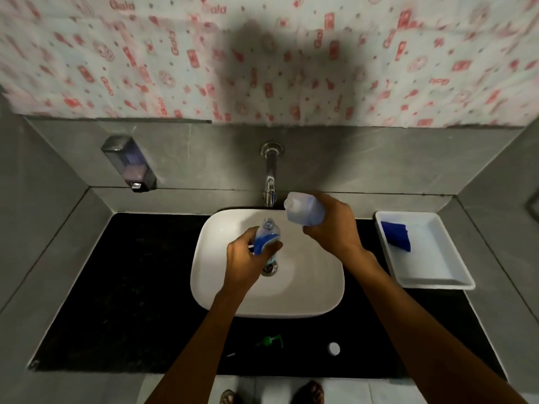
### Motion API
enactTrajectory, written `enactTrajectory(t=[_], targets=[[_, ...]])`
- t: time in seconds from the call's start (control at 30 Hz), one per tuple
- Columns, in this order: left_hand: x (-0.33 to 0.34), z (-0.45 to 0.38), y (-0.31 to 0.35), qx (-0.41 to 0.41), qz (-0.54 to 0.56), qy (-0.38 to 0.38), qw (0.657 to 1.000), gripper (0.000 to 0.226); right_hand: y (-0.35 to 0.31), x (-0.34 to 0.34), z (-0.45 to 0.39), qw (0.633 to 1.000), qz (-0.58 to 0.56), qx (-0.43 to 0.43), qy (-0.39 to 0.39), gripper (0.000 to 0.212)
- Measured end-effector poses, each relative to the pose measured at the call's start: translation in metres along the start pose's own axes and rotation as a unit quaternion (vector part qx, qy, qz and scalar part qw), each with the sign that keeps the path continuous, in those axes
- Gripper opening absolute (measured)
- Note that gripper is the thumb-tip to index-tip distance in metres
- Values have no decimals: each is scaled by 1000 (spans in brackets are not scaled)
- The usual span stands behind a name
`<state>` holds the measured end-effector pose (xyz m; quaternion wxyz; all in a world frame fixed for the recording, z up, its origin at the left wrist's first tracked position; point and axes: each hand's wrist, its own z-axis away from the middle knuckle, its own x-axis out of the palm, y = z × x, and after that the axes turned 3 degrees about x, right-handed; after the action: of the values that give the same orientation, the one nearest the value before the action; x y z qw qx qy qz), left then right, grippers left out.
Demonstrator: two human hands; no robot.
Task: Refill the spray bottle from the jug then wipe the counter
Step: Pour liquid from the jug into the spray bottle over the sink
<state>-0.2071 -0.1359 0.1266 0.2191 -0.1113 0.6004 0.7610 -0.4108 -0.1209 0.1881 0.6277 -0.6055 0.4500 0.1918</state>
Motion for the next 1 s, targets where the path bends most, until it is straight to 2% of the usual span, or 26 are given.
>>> enactTrajectory(t=[0.13, 0.23, 0.33, 0.37, 0.5, 0.6, 0.67, 1.0], targets=[[-11, -5, 2, 71, 26, 3, 997, 44, -16, -5, -1, 1000, 16, -6, -4, 76], [-20, -9, 9, 34, 18, -64, 997, 49, -27, -10, -1, 999, 29, -20, -1, 77], [-25, -5, 11, 127, 10, -5, 992, 49, -37, -12, -2, 999, 42, -26, 7, 78], [-26, -4, 13, 136, 13, 0, 991, 51, -39, -13, -2, 998, 46, -28, 11, 78], [-29, 2, 21, 195, 44, 8, 980, 81, -46, -17, -5, 997, 61, -32, 17, 76], [-28, 2, 25, 224, 43, 43, 973, 54, -50, -23, -7, 996, 73, -39, 27, 73], [-27, -1, 29, 231, 47, 45, 971, 46, -50, -24, -7, 995, 77, -53, 40, 71], [-21, -1, 32, 268, 82, 57, 958, 51, -56, -33, -12, 990, 85, -99, 59, 72]])
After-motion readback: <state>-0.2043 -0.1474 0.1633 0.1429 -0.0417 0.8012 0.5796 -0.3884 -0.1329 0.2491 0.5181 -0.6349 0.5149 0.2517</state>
